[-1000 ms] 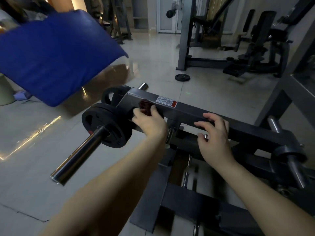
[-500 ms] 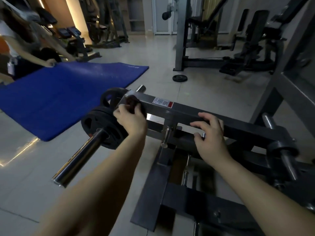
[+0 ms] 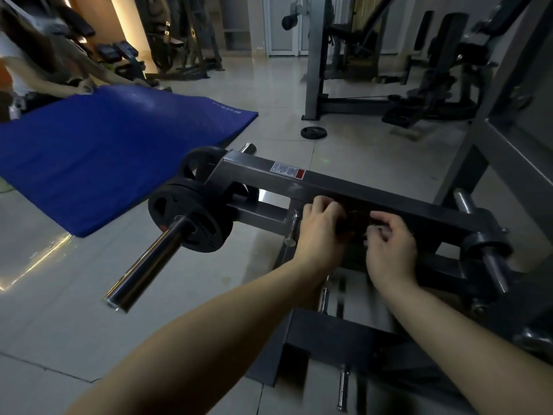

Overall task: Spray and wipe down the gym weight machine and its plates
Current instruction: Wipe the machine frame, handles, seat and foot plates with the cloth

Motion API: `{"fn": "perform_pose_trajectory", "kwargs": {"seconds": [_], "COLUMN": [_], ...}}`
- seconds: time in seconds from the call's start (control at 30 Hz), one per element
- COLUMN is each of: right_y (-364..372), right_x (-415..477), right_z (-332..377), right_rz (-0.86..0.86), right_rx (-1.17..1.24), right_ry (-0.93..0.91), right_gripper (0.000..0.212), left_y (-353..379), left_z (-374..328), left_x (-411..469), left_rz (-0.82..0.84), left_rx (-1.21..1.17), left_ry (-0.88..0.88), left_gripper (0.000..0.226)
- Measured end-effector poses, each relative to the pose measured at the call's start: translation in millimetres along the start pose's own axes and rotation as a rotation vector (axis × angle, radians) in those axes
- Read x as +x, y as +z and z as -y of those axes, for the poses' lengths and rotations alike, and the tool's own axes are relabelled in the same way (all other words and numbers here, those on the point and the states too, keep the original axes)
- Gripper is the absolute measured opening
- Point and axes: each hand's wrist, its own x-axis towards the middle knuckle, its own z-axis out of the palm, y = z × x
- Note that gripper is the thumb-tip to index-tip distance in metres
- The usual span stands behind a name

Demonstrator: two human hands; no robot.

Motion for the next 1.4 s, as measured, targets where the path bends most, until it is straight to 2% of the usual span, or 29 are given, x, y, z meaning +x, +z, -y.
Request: {"fn": "perform_pose_trajectory", "kwargs": {"seconds": [0.03, 0.1, 0.17, 0.23, 0.33, 0.4, 0.47, 0.53, 0.6, 0.67, 0.73, 0.97, 1.07, 1.13, 1.2, 1.27, 1.33, 1.4], "right_y": [0.5, 1.4, 3.2, 7.9, 19.4, 29.5, 42.3, 58.6, 76.0, 90.6, 95.2, 62.9, 60.0, 47.1, 24.6, 5.4, 0.4, 12.6], "right_x": [-4.1, -13.4, -23.1, -28.2, -29.4, -25.4, -21.3, -16.7, -13.2, -9.1, -7.6, -19.8, -21.3, -23.3, -22.1, -16.5, -10.1, -5.7], "right_z": [-4.3, -4.2, 2.8, 9.4, 14.9, 17.0, 22.9, 23.5, 24.0, 19.7, 14.2, -10.2, -21.0, -31.9, -54.3, -76.1, -89.8, -95.3], "right_rz": [0.023, 0.187, 0.364, 0.438, 0.361, 0.265, 0.191, 0.197, 0.293, 0.338, 0.331, 0.567, 0.451, 0.279, 0.112, -0.069, -0.23, -0.299], "right_rx": [0.101, 0.393, 0.637, 0.73, 0.748, 0.701, 0.469, 0.14, -0.106, -0.196, -0.184, 0.083, -0.033, -0.23, -0.378, -0.412, -0.39, -0.341], "right_ry": [0.132, 0.408, 0.625, 0.705, 0.762, 0.712, 0.487, 0.225, 0.097, 0.085, 0.098, 0.318, 0.218, 0.057, -0.057, 0.026, 0.234, 0.349], "right_gripper": [0.022, 0.022, 0.039, 0.042, 0.033, 0.023, 0.015, 0.021, 0.041, 0.052, 0.051, 0.028, 0.037, 0.04, 0.035, 0.029, 0.025, 0.021], "left_y": [-2.9, -9.8, -16.4, -23.2, -39.2, -48.5, -55.3, -60.7, -63.1, -63.2, -62.4, -59.5, -52.0, -42.2, -33.1, -30.1, -29.4, -27.8], "left_z": [1.9, 6.1, 9.7, 15.5, 28.3, 41.5, 52.8, 64.2, 74.5, 82.2, 85.7, 75.4, 73.5, 77.2, 78.9, 79.5, 80.0, 81.4], "left_x": [-5.5, -16.0, -24.5, -29.2, -33.1, -34.2, -36.0, -35.9, -38.3, -40.3, -40.4, -33.3, -30.0, -30.1, -33.7, -37.7, -39.6, -40.6], "left_rz": [0.003, 0.038, 0.099, 0.172, 0.267, 0.202, 0.047, -0.022, 0.025, 0.037, 0.042, 0.047, 0.044, 0.028, 0.003, -0.027, -0.036, -0.05], "left_rx": [-0.036, -0.1, -0.141, -0.139, -0.181, -0.212, -0.174, -0.116, -0.134, -0.169, -0.193, -0.246, -0.193, -0.128, -0.073, -0.063, -0.069, -0.08], "left_ry": [0.002, 0.002, 0.005, 0.038, 0.125, 0.138, -0.032, -0.236, -0.333, -0.368, -0.389, -0.37, -0.335, -0.291, -0.24, -0.211, -0.203, -0.195], "left_gripper": [0.029, 0.029, 0.03, 0.033, 0.031, 0.028, 0.024, 0.018, 0.016, 0.011, 0.011, 0.012, 0.008, 0.012, 0.015, 0.017, 0.017, 0.016]}}
